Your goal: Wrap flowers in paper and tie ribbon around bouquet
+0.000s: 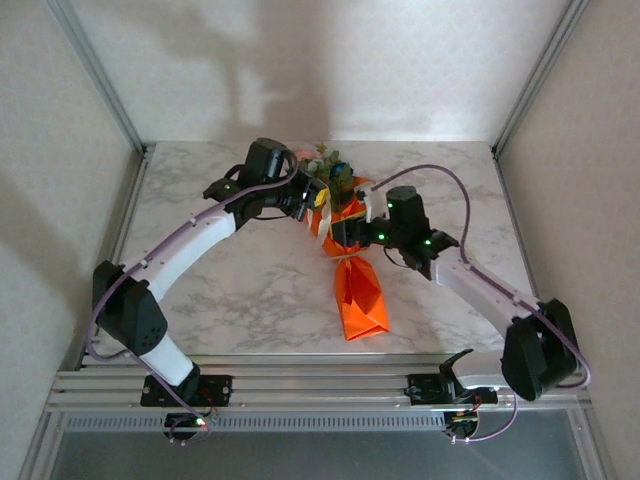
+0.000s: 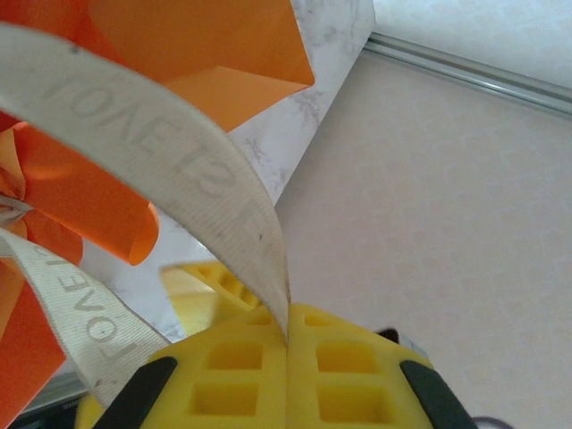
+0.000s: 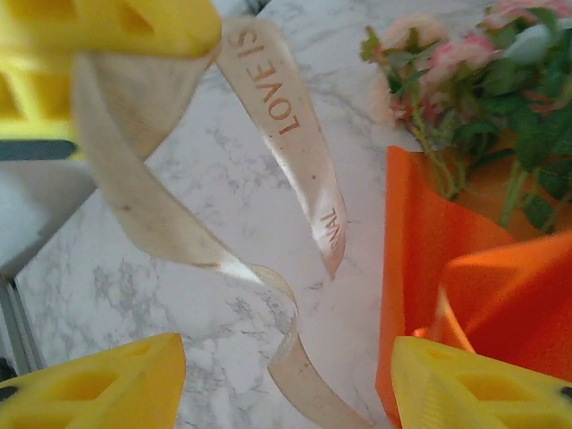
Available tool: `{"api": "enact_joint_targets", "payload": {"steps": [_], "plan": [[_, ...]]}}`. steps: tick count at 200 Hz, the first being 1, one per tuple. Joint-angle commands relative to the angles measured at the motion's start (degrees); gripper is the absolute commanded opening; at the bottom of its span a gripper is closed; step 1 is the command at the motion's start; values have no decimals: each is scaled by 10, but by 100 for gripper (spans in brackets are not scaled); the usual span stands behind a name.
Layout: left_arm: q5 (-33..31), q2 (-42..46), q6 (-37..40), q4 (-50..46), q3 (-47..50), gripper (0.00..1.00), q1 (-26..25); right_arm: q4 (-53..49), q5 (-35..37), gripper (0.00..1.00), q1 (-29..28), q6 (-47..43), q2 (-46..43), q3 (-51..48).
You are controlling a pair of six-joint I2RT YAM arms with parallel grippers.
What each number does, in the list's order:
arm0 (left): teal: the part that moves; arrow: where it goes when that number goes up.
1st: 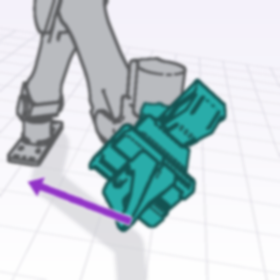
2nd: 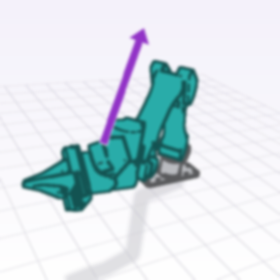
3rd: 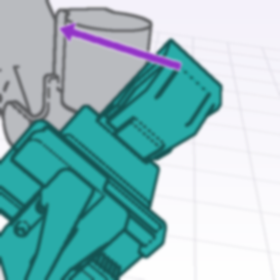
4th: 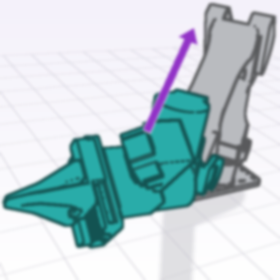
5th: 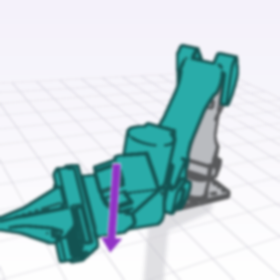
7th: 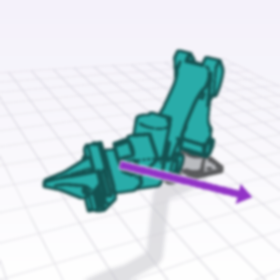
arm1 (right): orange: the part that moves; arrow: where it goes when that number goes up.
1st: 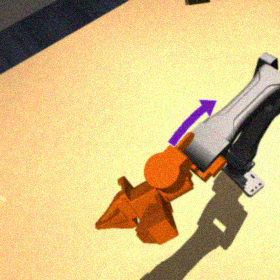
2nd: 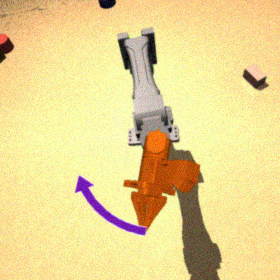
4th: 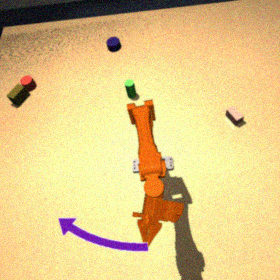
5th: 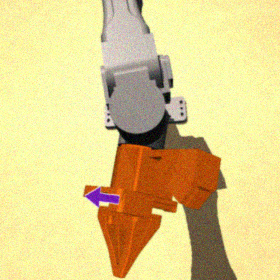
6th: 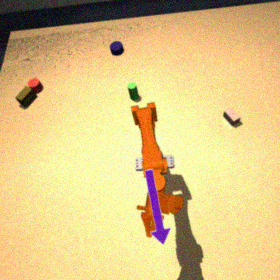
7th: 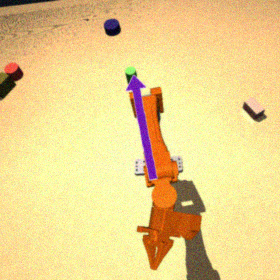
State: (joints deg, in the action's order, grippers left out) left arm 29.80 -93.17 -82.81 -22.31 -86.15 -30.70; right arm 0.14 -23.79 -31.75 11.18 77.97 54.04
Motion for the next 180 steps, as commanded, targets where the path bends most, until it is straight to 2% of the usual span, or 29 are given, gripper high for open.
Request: {"api": "enact_joint_targets", "payload": {"steps": [1, 46, 81, 107, 130, 154, 164, 180], "plan": [[-15, 20, 17, -22, -14, 0, -2, 48, -34, 63, -17, -66, 16, 33], [-18, 19, 18, -27, -29, 0, 2, 49, -31, 55, -25, -63, 44, 44], [-15, 24, 23, -39, -29, 0, 5, 38, -19, 28, -36, -67, 75, 74], [-22, 32, 30, -53, -28, 0, 12, 15, 7, 0, -38, -81, 67, 83], [-55, 53, 50, -97, -7, 0, 28, -33, 27, 0, -38, -90, 41, 95], [-69, 94, 35, -90, 77, 49, 43, -115, 32, 0, -39, -98, 29, 116], [-69, 108, 22, -86, 111, 59, 44, -133, 35, 0, -39, -103, 23, 115], [-76, 130, -3, -80, 144, 68, 42, -150, 42, 0, -39, -109, 12, 113]]}}
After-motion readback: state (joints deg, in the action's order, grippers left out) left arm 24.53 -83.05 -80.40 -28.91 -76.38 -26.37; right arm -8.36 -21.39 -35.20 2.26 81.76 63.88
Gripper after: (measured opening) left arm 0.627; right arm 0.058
